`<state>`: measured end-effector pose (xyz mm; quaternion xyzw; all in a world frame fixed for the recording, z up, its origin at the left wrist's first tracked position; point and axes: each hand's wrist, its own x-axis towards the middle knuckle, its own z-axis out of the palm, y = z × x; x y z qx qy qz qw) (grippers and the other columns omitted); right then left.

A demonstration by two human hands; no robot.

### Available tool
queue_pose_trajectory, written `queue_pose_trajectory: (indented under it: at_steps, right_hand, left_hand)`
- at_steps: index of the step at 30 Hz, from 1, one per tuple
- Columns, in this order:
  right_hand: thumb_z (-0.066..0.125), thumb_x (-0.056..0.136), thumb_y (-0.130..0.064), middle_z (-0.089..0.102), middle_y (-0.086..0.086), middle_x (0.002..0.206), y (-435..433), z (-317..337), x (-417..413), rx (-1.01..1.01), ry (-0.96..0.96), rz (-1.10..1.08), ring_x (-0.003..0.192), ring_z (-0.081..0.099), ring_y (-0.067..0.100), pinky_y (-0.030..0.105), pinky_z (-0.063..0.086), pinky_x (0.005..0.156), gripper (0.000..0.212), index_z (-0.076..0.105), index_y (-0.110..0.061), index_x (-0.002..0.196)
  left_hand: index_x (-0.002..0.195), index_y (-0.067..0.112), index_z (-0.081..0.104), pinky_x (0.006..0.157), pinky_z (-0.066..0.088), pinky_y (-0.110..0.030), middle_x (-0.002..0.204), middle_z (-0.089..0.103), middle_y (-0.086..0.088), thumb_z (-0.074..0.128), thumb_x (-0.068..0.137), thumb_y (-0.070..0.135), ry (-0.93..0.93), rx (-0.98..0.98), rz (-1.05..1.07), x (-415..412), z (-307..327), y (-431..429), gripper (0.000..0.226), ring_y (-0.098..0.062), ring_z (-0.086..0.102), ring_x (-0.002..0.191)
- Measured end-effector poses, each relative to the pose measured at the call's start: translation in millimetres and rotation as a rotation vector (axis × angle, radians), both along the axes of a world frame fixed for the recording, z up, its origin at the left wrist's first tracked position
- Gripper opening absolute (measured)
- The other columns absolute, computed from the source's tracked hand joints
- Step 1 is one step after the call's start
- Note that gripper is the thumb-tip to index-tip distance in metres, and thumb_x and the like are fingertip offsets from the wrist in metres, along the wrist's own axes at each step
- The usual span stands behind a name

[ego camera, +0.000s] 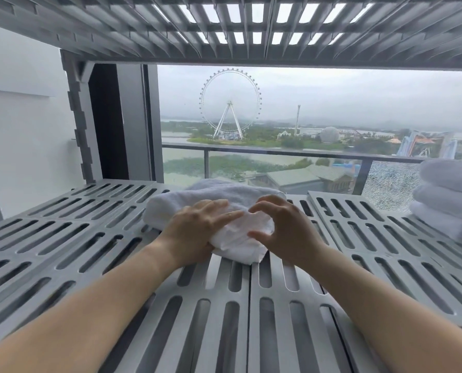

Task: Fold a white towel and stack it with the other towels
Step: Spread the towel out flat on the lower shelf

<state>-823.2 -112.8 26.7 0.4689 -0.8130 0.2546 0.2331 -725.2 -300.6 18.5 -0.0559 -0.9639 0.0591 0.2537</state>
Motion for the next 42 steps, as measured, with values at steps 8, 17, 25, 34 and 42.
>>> queue_pose_trajectory:
  at_steps: [8, 17, 25, 34, 42]
  right_hand:
    - [0.075, 0.074, -0.034, 0.053, -0.003, 0.128, -0.4, -2.5, 4.0, 0.026, 0.016, 0.001, 0.109, 0.056, 0.018, 0.038, 0.051, 0.086, 0.052, 0.055, -0.022, 0.121]
    - [0.08, 0.069, -0.031, 0.042, 0.004, 0.14, 2.2, -0.9, -3.3, -0.048, 0.026, -0.072, 0.125, 0.045, 0.025, 0.032, 0.038, 0.099, 0.072, 0.047, -0.019, 0.131]
    - [0.07, 0.076, -0.045, 0.025, 0.002, 0.151, -9.2, 6.6, -8.8, 0.164, -0.104, -0.121, 0.138, 0.024, 0.021, 0.035, 0.025, 0.111, 0.087, 0.021, -0.023, 0.146]
    - [0.068, 0.071, -0.054, 0.048, 0.007, 0.131, -21.3, 12.3, -18.4, 0.286, -0.294, -0.256, 0.125, 0.035, 0.027, 0.043, 0.04, 0.098, 0.083, 0.029, -0.02, 0.135]
    - [0.056, 0.08, -0.022, 0.065, 0.0, 0.105, -34.4, -9.7, -2.4, -0.006, 0.109, -0.201, 0.103, 0.054, 0.026, 0.039, 0.03, 0.089, 0.031, 0.055, -0.019, 0.111]
  left_hand:
    - [0.139, 0.043, 0.031, 0.085, 0.052, -0.039, 0.128, 0.055, 0.008, 0.052, 0.087, 0.008, 0.1, 0.052, 0.07, 1.9, 3.4, 4.9, 0.066, -0.018, 0.054, 0.113]
    - [0.133, 0.039, 0.044, 0.072, 0.055, -0.034, 0.123, 0.057, 0.004, 0.043, 0.088, -0.003, 0.258, 0.17, 0.204, 7.7, 7.5, -15.7, 0.062, -0.02, 0.061, 0.1]
    - [0.136, 0.034, 0.036, 0.08, 0.053, -0.035, 0.129, 0.049, 0.008, 0.055, 0.084, 0.04, 0.136, 0.197, 0.154, 6.0, 0.5, -5.3, 0.056, -0.016, 0.051, 0.113]
    - [0.14, 0.041, 0.026, 0.065, 0.05, -0.028, 0.112, 0.057, 0.006, 0.054, 0.085, 0.03, 0.154, 0.158, 0.178, 3.2, -0.6, -7.3, 0.063, -0.016, 0.057, 0.097]
    - [0.142, 0.039, 0.024, 0.067, 0.054, -0.037, 0.115, 0.061, 0.0, 0.057, 0.08, 0.052, 0.27, 0.229, 0.217, 2.1, -1.9, -2.4, 0.071, -0.022, 0.062, 0.096]
